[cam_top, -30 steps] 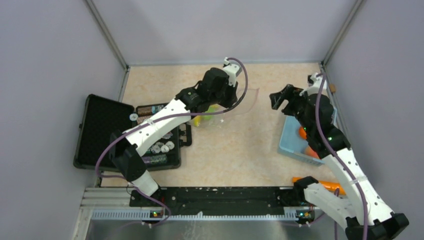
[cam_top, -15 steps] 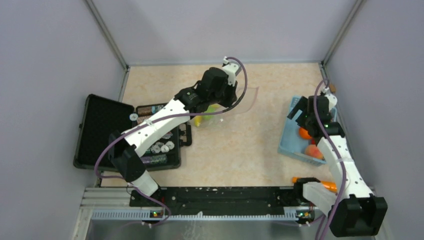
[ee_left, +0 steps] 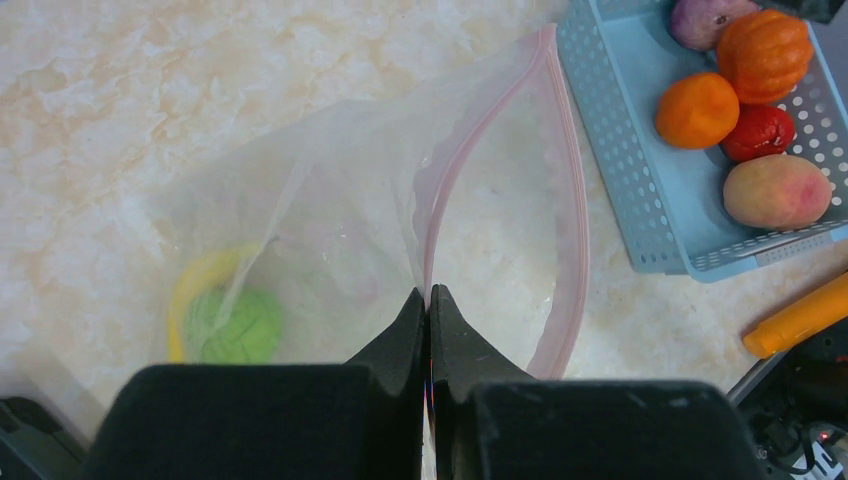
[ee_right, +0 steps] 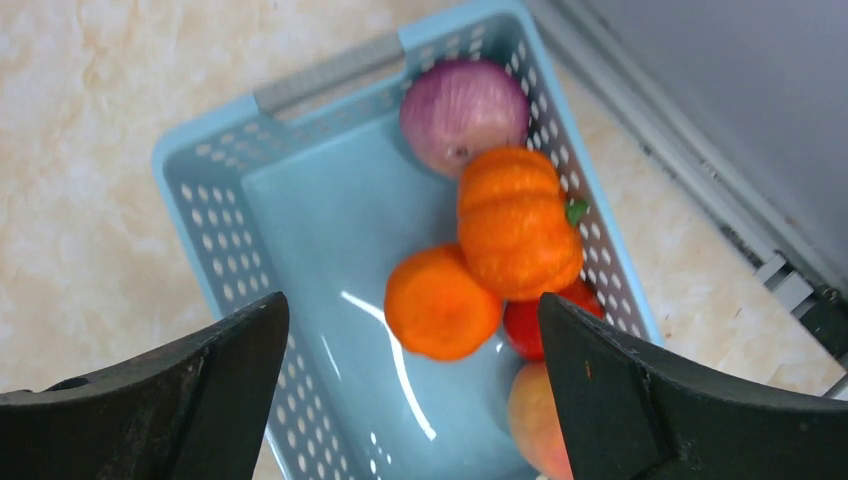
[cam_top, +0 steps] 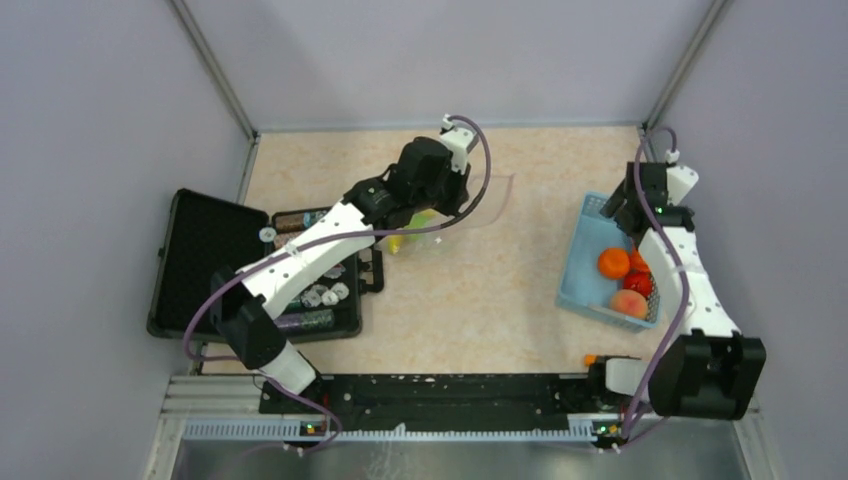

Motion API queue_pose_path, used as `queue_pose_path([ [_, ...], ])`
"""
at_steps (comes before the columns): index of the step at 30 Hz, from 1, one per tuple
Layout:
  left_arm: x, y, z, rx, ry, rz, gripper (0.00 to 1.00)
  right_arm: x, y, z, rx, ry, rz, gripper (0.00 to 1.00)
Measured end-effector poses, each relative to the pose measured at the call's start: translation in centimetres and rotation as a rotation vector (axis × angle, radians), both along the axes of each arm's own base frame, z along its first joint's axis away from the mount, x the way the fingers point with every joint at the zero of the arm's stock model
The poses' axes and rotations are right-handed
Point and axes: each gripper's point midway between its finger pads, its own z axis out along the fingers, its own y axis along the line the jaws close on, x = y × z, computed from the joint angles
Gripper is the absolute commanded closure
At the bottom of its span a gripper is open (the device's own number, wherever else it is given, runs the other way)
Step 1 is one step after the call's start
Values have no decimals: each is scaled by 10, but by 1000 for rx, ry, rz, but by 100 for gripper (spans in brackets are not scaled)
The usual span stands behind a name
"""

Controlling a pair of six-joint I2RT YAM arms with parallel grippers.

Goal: Place the food in the zip-top bag and seal the zipper
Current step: Pick up the fake vegetable from the bin.

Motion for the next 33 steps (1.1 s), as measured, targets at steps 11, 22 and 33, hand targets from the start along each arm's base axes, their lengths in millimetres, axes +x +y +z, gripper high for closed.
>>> queue_pose_path([
  [11, -3, 2, -5, 4, -9, -12, 100, 14, -33, -23, -162, 184, -86, 12],
  [22, -7, -1, -6, -15, 11, -24, 100, 6, -51, -36, -240, 211, -216, 13],
  [33, -7, -1, -6, -16, 11, -23, 100, -4, -58, -95, -286, 317, -242, 27],
])
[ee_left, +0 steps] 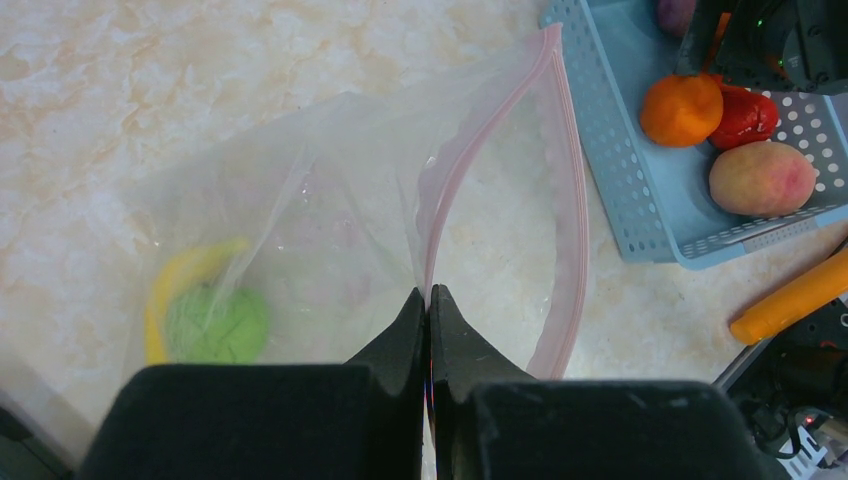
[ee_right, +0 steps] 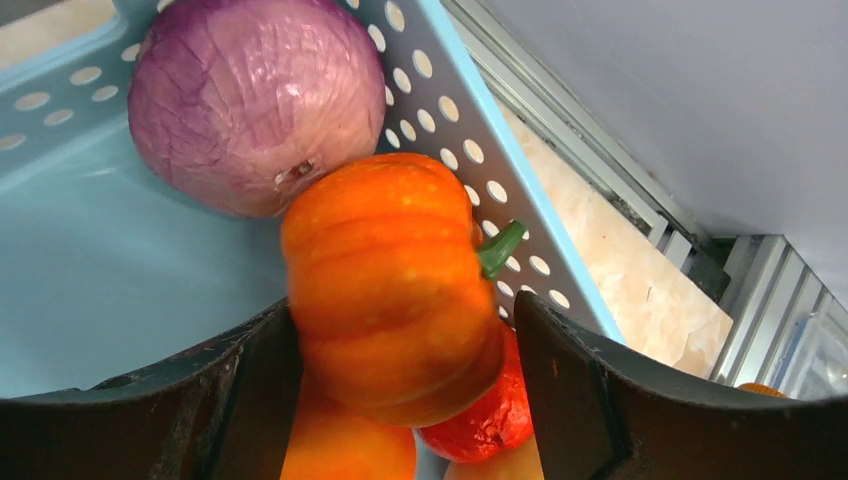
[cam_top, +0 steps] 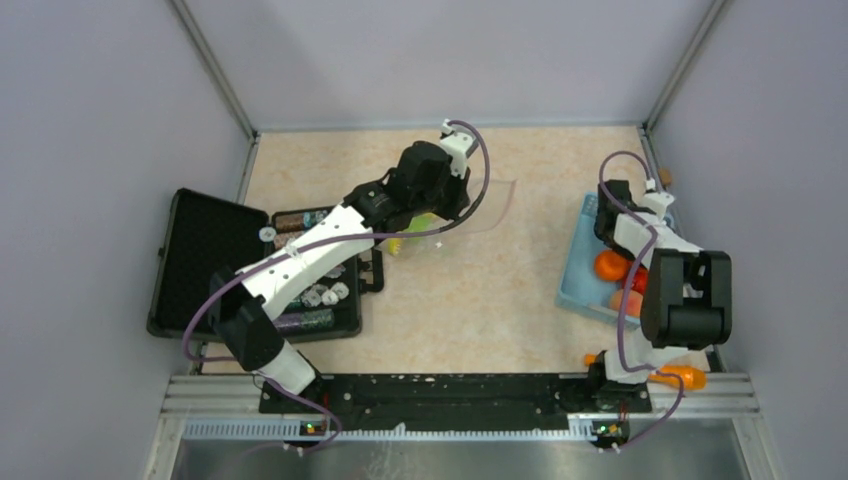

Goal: Place the food in the zip-top bag and seal the zipper
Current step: Pick up the fake vegetable from the bin.

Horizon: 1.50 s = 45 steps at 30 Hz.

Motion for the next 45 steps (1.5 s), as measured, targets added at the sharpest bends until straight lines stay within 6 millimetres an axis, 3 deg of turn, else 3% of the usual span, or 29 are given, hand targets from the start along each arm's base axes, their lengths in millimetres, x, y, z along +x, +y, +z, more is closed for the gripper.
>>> queue_pose_path([
  [4, -1, -1, 0, -3, 6, -2, 100, -1, 1, -5, 6, -1, 4, 30],
  [9, -3, -2, -1, -10, 18, -10, 100, 4, 3, -2, 20, -24, 21, 43],
  [18, -4, -1, -2, -8, 21, -8, 100, 11, 15, 35, 74, -241, 87, 51],
  [28, 1, 2, -2, 3, 10, 20, 100, 40, 71, 42, 339, -381, 330, 52],
  [36, 2, 5, 0, 6, 3, 34, 100, 39, 113, 43, 518, -405, 507, 52],
  [45, 1, 6, 0, 10, 5, 34, 100, 37, 134, 59, 592, -462, 596, 52],
])
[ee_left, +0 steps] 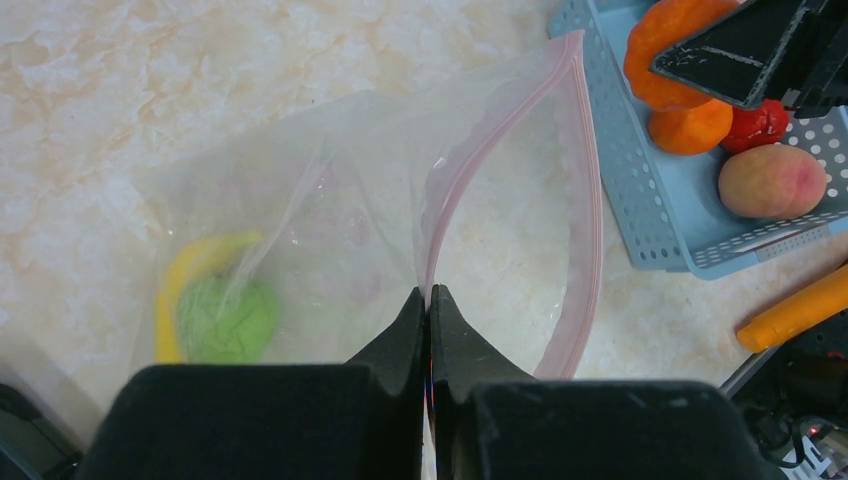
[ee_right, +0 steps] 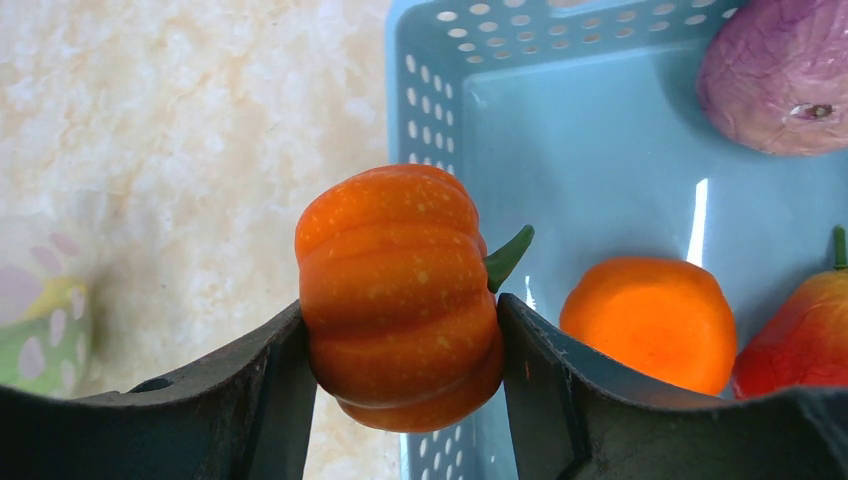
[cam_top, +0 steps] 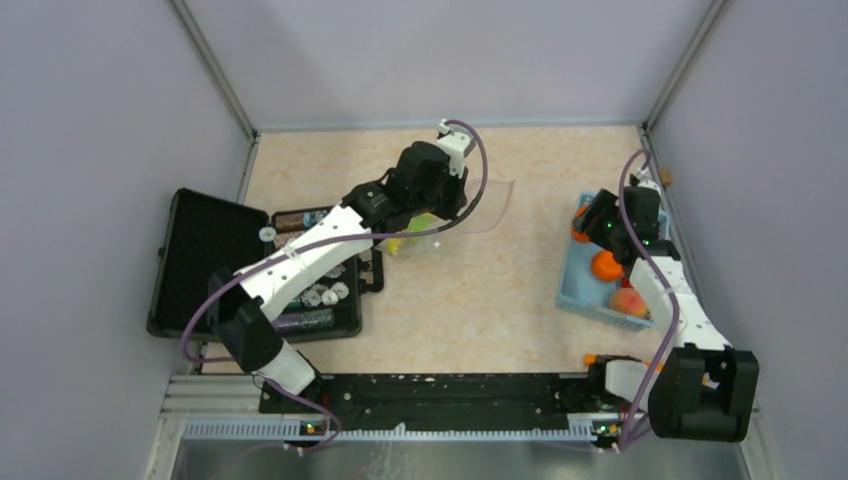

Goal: Place the food in the zip-top bag and seal the zipper
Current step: Pick up the fake vegetable from the bin, then place the fake vegetable in the zipper food storage bag.

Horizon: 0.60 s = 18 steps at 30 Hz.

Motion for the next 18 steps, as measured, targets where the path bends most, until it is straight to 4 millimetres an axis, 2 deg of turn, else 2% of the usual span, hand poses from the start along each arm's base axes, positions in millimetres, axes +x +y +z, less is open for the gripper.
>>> queue_pose_path([
  [4, 0, 0, 0, 0, 0, 0, 100, -1, 7, 17, 20, -55, 29, 52],
  [10, 0, 0, 0, 1, -1, 3, 100, -3, 25, 62, 57, -213, 124, 51],
  [13, 0, 0, 0, 2, 0, 3, 100, -4, 49, 82, 122, -291, 252, 51],
  [18, 0, 1, 1, 6, 4, 3, 100, -11, 101, 131, 276, -471, 532, 51],
])
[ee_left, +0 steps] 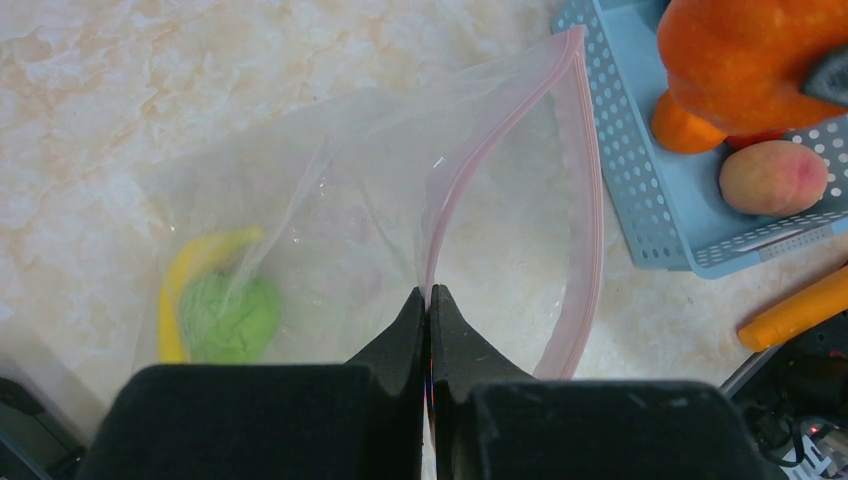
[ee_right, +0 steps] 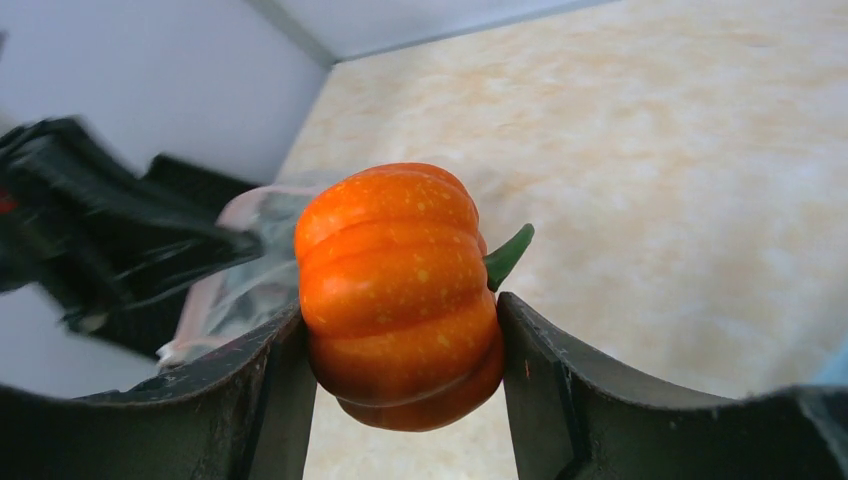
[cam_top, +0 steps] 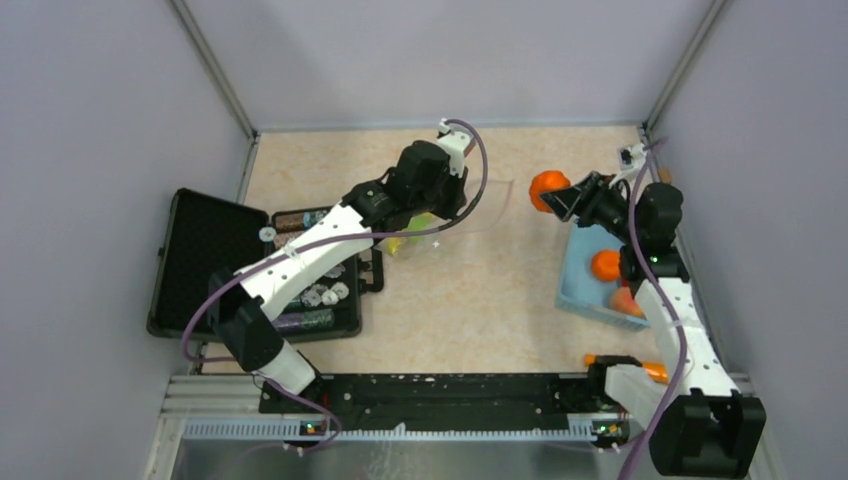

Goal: Place the food in the zip-top bag and seal the zipper
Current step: Place the fake vegetable in the zipper food storage bag.

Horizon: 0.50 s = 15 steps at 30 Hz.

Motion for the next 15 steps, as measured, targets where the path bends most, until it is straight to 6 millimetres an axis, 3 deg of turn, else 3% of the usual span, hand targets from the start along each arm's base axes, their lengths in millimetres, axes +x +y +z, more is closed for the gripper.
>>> queue_pose_path([
  [5, 0, 0, 0, -2, 2, 2, 100, -30, 55, 23, 16, -94, 278, 50],
  [8, 0, 0, 0, -2, 3, 2, 100, -44, 76, 30, 7, -122, 381, 50],
  [15, 0, -2, 0, -6, 7, 0, 100, -52, 97, 26, -18, -128, 461, 49],
])
